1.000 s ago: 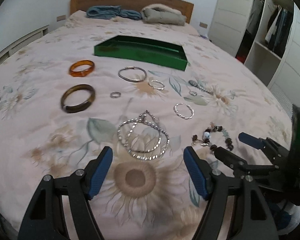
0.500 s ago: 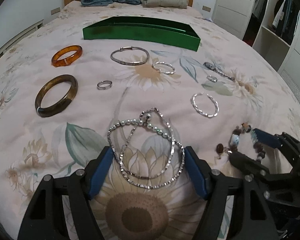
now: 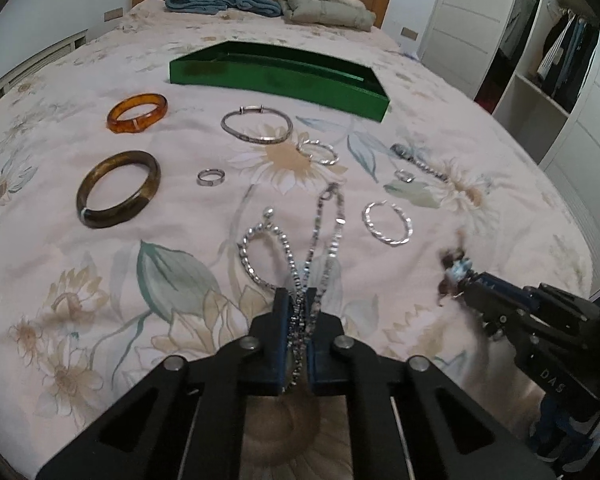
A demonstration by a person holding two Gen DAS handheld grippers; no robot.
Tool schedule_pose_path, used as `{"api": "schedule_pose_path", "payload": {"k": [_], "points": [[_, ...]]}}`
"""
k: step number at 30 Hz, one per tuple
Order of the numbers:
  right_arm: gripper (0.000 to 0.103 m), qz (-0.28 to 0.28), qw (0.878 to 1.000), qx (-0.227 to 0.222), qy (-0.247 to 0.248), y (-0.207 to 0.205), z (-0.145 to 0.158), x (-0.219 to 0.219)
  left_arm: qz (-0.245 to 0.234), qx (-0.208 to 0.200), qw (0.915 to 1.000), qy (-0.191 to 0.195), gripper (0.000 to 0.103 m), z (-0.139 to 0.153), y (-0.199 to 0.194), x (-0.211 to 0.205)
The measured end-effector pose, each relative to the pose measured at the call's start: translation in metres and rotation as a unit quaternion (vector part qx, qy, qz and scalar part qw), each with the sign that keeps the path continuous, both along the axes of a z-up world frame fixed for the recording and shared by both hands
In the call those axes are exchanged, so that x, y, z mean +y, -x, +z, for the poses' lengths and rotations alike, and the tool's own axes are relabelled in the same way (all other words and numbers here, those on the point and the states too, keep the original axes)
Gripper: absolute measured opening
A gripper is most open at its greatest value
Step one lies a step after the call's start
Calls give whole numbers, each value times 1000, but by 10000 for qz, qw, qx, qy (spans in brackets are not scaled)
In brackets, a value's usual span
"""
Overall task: Organize jewelry
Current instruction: 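Grasp the pearl-and-silver necklace with the left tool while the right tool grasps the dark bead bracelet, then carry the necklace with the left tool while the right tool carries the bracelet into the green tray, releasing both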
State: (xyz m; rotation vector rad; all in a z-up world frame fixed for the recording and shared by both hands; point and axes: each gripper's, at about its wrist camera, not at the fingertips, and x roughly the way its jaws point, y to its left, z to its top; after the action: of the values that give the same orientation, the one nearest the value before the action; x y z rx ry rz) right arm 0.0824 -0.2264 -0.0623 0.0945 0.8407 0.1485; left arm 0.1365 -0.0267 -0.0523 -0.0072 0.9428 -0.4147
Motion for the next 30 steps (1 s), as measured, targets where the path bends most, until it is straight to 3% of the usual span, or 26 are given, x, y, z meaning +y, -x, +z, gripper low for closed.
{"api": "schedule_pose_path", "payload": {"k": [17,24,30], "points": [[16,115,9977,-645,174,44,64,13,184,-577,9975,369,6,69,39,36],[16,157,9941,-1052,217,30,110,12,203,-869,9941,613,6,114,23,44],[16,196,9887,-1448,325,-7,160,9,210,-1123,9910,701,6,160,-19,40]]}}
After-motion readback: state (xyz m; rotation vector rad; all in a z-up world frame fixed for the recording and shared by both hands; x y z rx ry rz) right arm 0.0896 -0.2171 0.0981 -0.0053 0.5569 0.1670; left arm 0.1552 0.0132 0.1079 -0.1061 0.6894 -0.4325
